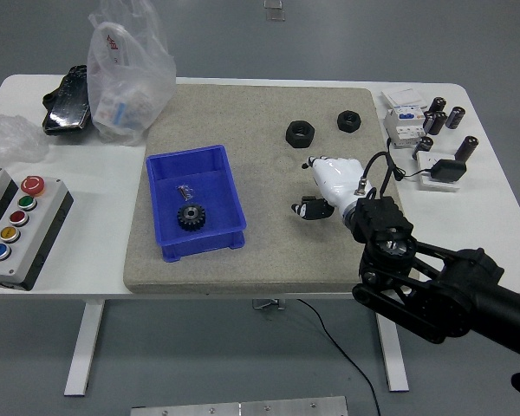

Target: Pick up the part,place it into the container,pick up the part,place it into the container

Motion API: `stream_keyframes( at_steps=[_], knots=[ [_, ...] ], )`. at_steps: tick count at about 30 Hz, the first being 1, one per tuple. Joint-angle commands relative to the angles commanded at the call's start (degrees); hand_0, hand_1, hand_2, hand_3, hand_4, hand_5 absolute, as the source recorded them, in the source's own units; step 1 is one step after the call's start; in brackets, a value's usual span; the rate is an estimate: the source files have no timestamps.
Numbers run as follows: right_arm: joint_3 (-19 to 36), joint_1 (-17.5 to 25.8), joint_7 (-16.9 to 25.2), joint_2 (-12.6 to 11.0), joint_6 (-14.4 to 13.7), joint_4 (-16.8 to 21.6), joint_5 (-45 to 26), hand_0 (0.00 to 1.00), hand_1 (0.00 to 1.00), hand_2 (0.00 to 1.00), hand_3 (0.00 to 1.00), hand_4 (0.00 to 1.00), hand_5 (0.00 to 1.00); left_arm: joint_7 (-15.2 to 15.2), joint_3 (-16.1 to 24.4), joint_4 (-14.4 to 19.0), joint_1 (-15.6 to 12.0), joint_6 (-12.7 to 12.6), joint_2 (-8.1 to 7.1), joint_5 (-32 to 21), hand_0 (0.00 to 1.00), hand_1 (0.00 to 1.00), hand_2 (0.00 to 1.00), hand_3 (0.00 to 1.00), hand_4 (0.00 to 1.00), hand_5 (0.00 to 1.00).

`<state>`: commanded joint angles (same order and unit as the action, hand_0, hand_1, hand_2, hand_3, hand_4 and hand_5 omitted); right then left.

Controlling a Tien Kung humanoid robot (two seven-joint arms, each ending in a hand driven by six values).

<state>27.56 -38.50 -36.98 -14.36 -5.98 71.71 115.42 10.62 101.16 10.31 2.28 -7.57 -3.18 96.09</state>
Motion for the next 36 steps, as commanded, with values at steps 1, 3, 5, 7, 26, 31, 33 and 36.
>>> stream_keyframes(
  at_steps=[1, 3, 5, 7, 26, 31, 33, 36],
  knots=[
    [-0.4, 0.0, 0.0, -0.1, 0.2, -0.2, -0.4, 0.330, 0.542, 0.788, 0.847, 0.860, 0.447, 0.0, 0.0, 0.0, 0.0, 0.0, 0.00, 0.0, 0.788, 0.741, 0.688, 0.746, 0.824, 0.566],
    [-1.2, -0.1, 0.0, 0.1, 0.3, -1.0, -0.9, 0.329, 0.540, 0.779, 0.829, 0.850, 0.436, 0.0, -0.1, 0.0, 0.1, 0.0, 0.01, 0.0, 0.787, 0.741, 0.688, 0.746, 0.825, 0.568],
    [-2.1, -0.2, 0.0, 0.4, -0.1, -2.5, -1.4, 0.329, 0.540, 0.779, 0.829, 0.850, 0.436, -0.1, -0.1, 0.0, 0.1, 0.1, 0.02, 0.0, 0.787, 0.741, 0.688, 0.746, 0.825, 0.568],
    [-2.9, -0.2, 0.0, 0.9, -0.7, -4.1, -1.9, 0.329, 0.540, 0.779, 0.829, 0.850, 0.436, -0.1, -0.2, 0.0, 0.1, 0.1, 0.03, -0.1, 0.787, 0.741, 0.688, 0.746, 0.825, 0.568],
    [-6.6, -0.5, 0.0, 2.7, -7.1, -8.6, -3.6, 0.272, 0.383, 0.431, 0.579, 0.450, 0.198, -0.4, -0.8, 0.0, 0.0, 0.2, 0.12, -0.4, 0.785, 0.740, 0.687, 0.745, 0.823, 0.578],
    [-7.0, -0.4, 0.0, 2.7, -8.2, -9.1, -3.8, 0.272, 0.383, 0.431, 0.579, 0.450, 0.198, -0.5, -0.9, 0.0, 0.0, 0.2, 0.12, -0.5, 0.785, 0.740, 0.687, 0.745, 0.823, 0.578],
    [-7.2, -0.4, 0.0, 2.7, -8.5, -9.3, -3.7, 0.263, 0.371, 0.371, 0.523, 0.464, 0.165, -0.5, -0.8, 0.0, 0.0, 0.2, 0.11, -0.5, 0.785, 0.741, 0.687, 0.744, 0.822, 0.581],
    [-7.2, -0.4, 0.0, 2.5, -9.0, -9.2, -3.5, 0.263, 0.371, 0.371, 0.523, 0.464, 0.165, -0.6, -0.9, 0.0, -0.1, 0.2, 0.11, -0.7, 0.785, 0.741, 0.687, 0.744, 0.822, 0.581]
  ],
)
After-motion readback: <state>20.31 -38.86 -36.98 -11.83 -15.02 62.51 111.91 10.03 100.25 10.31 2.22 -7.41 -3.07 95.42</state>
